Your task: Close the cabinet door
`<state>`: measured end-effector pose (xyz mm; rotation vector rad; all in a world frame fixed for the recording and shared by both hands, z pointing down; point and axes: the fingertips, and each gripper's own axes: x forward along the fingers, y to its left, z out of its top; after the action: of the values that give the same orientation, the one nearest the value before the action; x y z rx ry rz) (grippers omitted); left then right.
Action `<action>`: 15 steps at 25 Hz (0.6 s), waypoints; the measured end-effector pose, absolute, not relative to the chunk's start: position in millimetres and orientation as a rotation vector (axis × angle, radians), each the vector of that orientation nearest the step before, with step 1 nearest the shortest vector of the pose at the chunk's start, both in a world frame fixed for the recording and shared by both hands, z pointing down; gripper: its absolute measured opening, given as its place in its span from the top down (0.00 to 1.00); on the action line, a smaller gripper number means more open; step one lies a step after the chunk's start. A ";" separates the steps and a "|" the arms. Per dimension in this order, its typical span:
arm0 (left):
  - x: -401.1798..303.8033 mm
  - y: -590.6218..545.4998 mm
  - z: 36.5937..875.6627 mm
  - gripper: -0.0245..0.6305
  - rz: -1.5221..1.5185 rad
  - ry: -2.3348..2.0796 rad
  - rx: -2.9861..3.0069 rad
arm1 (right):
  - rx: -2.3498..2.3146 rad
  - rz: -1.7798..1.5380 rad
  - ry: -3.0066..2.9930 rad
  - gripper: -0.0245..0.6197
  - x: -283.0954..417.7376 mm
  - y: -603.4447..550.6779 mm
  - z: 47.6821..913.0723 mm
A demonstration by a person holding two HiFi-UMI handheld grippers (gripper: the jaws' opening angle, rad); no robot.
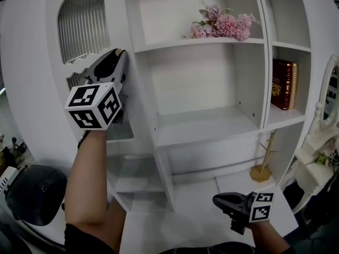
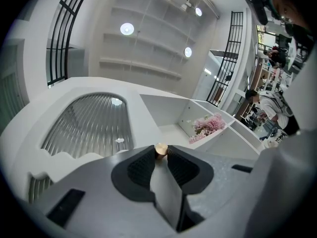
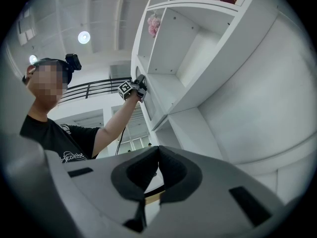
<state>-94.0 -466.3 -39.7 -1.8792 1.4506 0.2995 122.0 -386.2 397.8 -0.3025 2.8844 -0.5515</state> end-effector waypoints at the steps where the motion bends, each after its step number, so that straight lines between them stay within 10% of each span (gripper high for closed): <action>1: -94.1 -466.6 -39.8 0.84 0.295 1.458 -1.879 | -0.306 -0.547 2.884 0.96 122.2 -386.0 397.3; 15: -85.2 -461.4 -43.4 0.69 0.218 1.448 -1.980 | -0.387 -0.518 2.891 0.96 128.3 -355.6 387.2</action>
<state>-85.2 -461.4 -43.4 -1.9799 1.4481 0.2183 128.3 -355.6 387.2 -0.3866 2.8907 -0.5180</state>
